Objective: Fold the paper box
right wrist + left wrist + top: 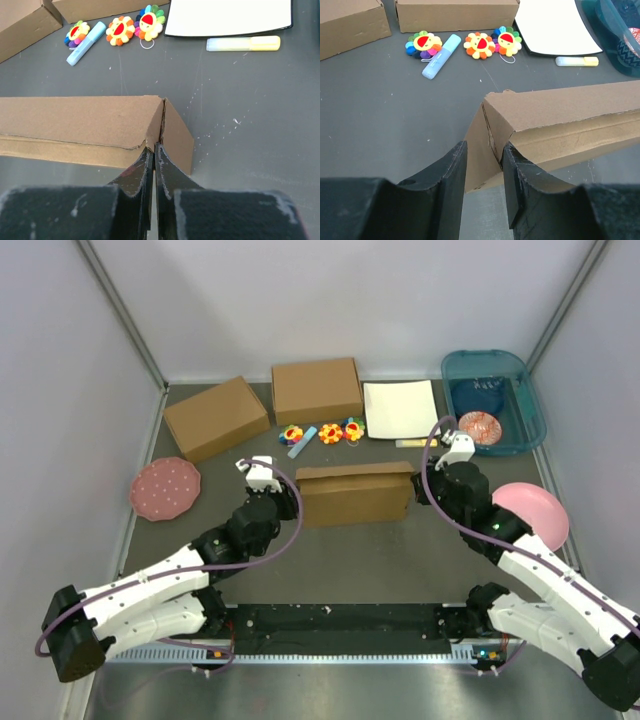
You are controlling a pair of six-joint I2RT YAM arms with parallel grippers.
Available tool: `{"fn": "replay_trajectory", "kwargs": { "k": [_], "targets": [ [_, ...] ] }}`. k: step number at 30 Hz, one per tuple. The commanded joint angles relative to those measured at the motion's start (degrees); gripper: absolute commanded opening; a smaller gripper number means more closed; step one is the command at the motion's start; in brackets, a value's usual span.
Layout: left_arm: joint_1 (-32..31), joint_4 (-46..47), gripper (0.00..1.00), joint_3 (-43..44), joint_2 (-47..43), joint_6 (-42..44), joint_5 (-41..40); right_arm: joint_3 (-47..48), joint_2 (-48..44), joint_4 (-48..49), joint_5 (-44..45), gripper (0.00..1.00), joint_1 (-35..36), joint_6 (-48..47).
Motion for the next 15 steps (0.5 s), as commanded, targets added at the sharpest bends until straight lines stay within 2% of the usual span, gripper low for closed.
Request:
{"fn": "replay_trajectory", "kwargs": {
  "k": [1, 15],
  "targets": [
    [0.17, -1.36, 0.39, 2.88, -1.28, 1.89, -2.16, 0.26, 1.06, -6.57, 0.44, 0.00, 0.32, -0.74],
    [0.26, -1.01, 0.40, 5.26, -1.81, 2.95, -0.67, 0.26, 0.88, -6.66, 0.27, 0.00, 0.32, -0.65]
  ]
}}
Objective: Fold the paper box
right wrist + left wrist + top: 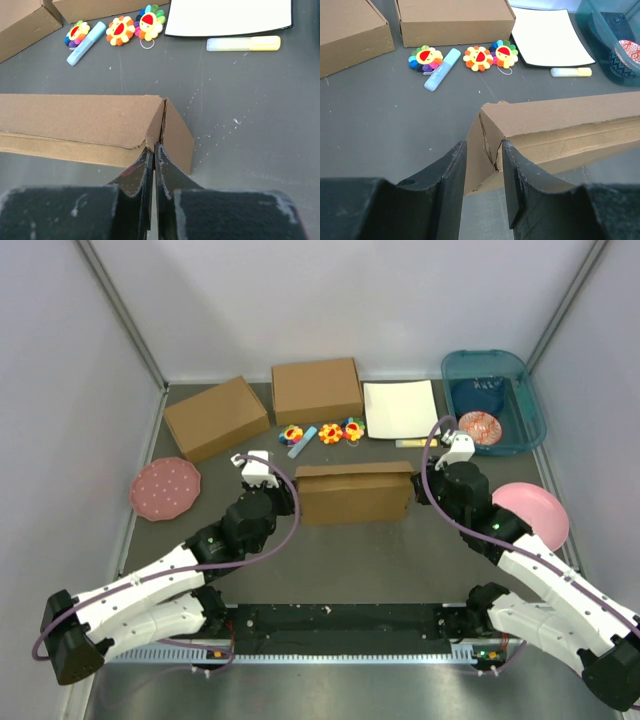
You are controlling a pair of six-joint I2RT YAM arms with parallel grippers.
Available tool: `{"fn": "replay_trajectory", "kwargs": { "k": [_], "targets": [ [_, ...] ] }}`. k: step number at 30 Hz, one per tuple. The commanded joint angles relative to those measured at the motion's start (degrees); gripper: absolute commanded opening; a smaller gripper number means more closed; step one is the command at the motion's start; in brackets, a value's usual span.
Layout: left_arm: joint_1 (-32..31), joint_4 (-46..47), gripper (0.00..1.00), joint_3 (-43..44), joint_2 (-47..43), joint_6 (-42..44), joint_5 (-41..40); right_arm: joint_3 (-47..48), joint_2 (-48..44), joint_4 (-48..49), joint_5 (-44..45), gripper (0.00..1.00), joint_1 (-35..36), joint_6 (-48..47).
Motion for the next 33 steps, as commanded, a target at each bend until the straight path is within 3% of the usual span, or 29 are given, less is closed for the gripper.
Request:
{"fn": "replay_trajectory", "kwargs": {
  "k": [1, 17, 20, 26, 33],
  "targets": [
    [0.30, 1.61, 0.40, 2.05, -0.37, 1.37, -0.65, 0.26, 0.97, -6.66, 0.29, 0.00, 0.32, -0.65],
    [1.53, 4.51, 0.30, 3.27, 3.32, 2.34, 2.34, 0.09, 1.23, -6.66, -0.33, 0.00, 0.32, -0.48],
    [1.71, 5.13, 0.24, 3.36, 3.59, 2.78, 2.87, 0.09, 1.23, -6.57, -0.59, 0.00, 0.24, -0.48],
    [1.97, 5.92, 0.00, 3.54, 3.85, 3.13, 3.92, 0.00, 1.23, -6.57, -0.68, 0.00, 0.32, -0.48],
    [2.06, 7.67, 0.00, 1.26, 4.20, 2.26, 5.24, -0.26, 0.97, -6.57, -0.85, 0.00, 0.06, -0.30]
  ]
}}
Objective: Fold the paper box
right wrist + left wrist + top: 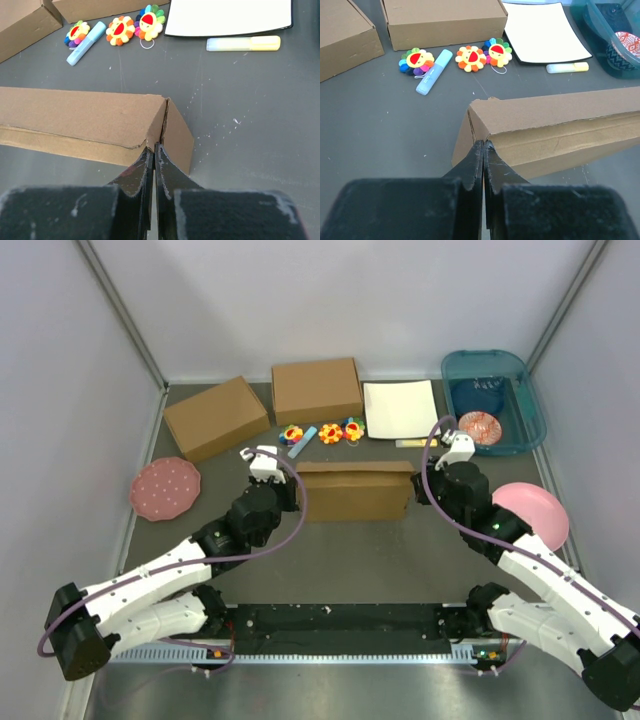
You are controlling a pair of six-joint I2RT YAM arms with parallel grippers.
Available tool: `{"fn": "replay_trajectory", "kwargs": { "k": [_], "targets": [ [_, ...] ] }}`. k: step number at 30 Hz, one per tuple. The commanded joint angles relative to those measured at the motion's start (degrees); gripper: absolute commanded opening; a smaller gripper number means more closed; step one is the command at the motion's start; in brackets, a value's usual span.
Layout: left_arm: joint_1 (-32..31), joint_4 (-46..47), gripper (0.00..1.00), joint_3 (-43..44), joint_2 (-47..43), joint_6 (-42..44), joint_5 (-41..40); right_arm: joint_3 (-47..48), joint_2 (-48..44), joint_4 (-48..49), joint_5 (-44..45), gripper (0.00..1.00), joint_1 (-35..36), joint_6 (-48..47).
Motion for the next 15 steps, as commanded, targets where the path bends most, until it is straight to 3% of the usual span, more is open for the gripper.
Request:
{"fn": "replay_trajectory", "kwargs": {
  "k": [1, 12, 15],
  "targets": [
    [0.27, 5.10, 0.00, -0.84, 0.55, -0.48, 1.52, -0.26, 0.88, -6.57, -0.72, 0.00, 0.32, -0.21],
    [0.18, 4.39, 0.00, -7.61, 3.80, -3.64, 2.93, -0.09, -0.26, -6.83, -1.51, 0.00, 0.24, 0.40],
    [0.18, 4.22, 0.00, -9.02, 4.42, -3.82, 2.50, 0.96, -0.52, -7.18, -1.16, 0.06, 0.32, 0.23]
  ]
}}
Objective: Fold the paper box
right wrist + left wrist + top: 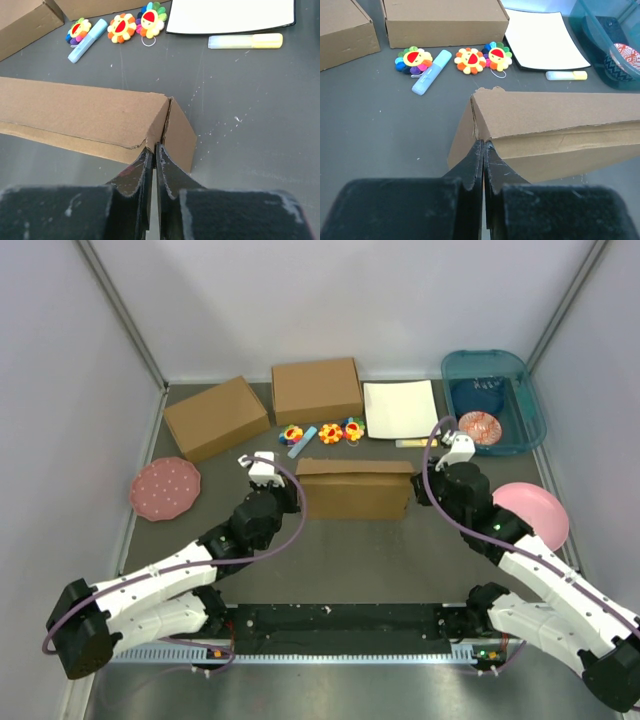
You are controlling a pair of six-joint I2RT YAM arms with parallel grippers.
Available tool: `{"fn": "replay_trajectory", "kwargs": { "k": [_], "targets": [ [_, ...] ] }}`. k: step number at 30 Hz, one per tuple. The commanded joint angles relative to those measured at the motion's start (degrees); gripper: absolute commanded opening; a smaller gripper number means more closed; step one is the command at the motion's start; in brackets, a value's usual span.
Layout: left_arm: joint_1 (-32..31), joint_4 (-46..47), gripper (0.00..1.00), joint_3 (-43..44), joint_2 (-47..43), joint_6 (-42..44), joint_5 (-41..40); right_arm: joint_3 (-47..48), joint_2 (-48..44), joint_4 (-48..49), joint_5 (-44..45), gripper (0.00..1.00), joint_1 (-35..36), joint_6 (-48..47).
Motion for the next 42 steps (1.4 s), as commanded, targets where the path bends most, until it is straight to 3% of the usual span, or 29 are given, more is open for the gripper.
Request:
{"fn": "replay_trajectory", "kwargs": {
  "k": [1, 12, 20, 27, 35, 42],
  "targets": [
    [-0.39, -4.46, 0.00, -3.58, 2.56, -1.96, 2.23, 1.31, -0.04, -6.90, -0.81, 0.10, 0.32, -0.04],
    [-0.39, -5.07, 0.00, -2.00, 2.04, -0.73, 1.61, 8.00, 1.10, -6.99, 1.91, 0.27, 0.32, -3.11],
    [-0.30, -5.69, 0.00, -1.82, 1.60, -0.73, 1.61, 9.49, 3.21, -5.58, 2.79, 0.29, 0.24, -4.43],
    [-0.30, -6.30, 0.00, -1.56, 1.16, -0.21, 1.61, 8.00, 4.09, -2.87, 3.14, 0.21, 0.24, -4.61],
    [-0.39, -6.57, 0.00, -1.21, 1.33, -0.12, 1.70, 6.59, 1.80, 0.39, 2.88, 0.24, 0.32, -4.96],
    [-0.39, -6.57, 0.00, -0.77, 1.77, -0.12, 2.23, 6.15, 3.03, 0.57, 3.32, 0.08, 0.32, -5.40]
  ]
}}
